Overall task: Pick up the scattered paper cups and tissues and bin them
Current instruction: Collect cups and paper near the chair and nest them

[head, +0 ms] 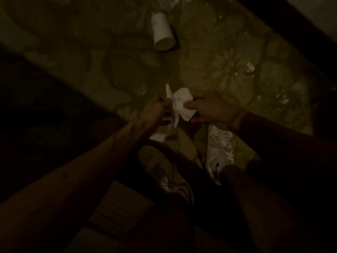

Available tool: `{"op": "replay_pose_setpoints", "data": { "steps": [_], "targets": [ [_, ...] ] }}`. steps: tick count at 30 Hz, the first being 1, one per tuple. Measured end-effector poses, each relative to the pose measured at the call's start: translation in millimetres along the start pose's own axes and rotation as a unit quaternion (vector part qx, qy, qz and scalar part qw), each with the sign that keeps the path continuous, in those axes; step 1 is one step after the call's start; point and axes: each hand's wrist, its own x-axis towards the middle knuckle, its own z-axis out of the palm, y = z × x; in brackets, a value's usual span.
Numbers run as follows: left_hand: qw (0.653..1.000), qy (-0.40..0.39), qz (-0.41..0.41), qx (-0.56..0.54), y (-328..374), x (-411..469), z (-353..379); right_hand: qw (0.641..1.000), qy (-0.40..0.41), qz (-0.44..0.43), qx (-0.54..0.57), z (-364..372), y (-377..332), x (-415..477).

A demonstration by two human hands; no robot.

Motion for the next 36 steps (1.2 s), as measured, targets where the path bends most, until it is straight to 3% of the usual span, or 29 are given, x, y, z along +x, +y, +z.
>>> {"op": "replay_pose_setpoints", "data": {
  "steps": [4, 8, 10, 15, 18, 21, 26, 29, 32, 36],
  "targets": [
    [0.988, -0.049, -0.014, -0.148, 42, -28, 1, 0.998, -0.015, -0.064, 0.003, 5, -42, -15],
    [0.977, -0.040, 0.020, -0.209, 64, -43, -11, 0.981, 0.086, -0.125, -0.119, 17, -72, -20],
    [0.970, -0.040, 0.021, -0.240, 68, -47, -17, 0.983, 0.095, -0.116, -0.107, 25, -79, -18],
    [0.978, 0.007, 0.044, -0.205, 63, -48, -41, 0.980, 0.102, -0.125, -0.116, 47, -99, -7],
    [0.961, -0.054, -0.002, -0.270, 65, -48, -50, 0.985, 0.051, -0.122, -0.109, 64, -108, 1],
    [0.943, -0.068, -0.010, -0.326, 68, -42, -52, 0.987, 0.011, -0.117, -0.111, 77, -114, 12],
    [0.940, 0.067, 0.042, -0.331, 58, -10, -61, 0.979, -0.027, -0.097, -0.178, 81, -132, 49],
    [0.940, 0.122, 0.042, -0.315, 56, 16, -72, 0.987, 0.032, -0.067, -0.144, 69, -143, 79],
    [0.945, 0.141, 0.073, -0.285, 64, 37, -81, 0.980, 0.088, -0.022, -0.176, 59, -159, 117],
    [0.960, 0.151, 0.060, -0.229, 86, 70, -91, 0.953, 0.154, -0.044, -0.258, 52, -173, 167]
  ]
}}
